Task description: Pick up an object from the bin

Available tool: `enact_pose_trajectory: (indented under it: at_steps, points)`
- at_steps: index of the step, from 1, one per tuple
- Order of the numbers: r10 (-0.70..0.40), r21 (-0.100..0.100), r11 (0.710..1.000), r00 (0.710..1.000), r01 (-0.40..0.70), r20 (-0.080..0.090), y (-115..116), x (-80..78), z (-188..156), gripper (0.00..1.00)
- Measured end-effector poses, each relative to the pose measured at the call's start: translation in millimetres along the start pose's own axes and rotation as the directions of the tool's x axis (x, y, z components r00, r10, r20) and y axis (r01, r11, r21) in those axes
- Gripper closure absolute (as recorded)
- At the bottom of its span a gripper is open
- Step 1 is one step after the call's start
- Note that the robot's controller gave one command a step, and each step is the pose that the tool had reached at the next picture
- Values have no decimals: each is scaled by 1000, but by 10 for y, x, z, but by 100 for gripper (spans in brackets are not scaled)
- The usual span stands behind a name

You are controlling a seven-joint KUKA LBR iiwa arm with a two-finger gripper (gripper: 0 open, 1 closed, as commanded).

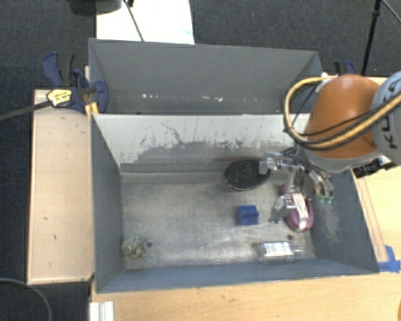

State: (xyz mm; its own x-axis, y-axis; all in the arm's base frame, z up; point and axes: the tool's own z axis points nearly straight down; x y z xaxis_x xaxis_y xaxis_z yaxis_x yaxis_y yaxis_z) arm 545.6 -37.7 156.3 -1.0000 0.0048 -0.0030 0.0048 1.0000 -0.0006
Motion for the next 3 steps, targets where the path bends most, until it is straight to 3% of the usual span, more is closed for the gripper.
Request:
enact_pose_trajectory:
  at_steps: [1, 2, 3]
  points:
    - [-127, -1, 992, 992, 127, -3, 298, 178, 876, 0]
    - [-126, -1, 992, 992, 126, -1, 289, 167, 842, 100]
    - [-55, -1, 998, 998, 55, 3, 308, 170, 552, 100]
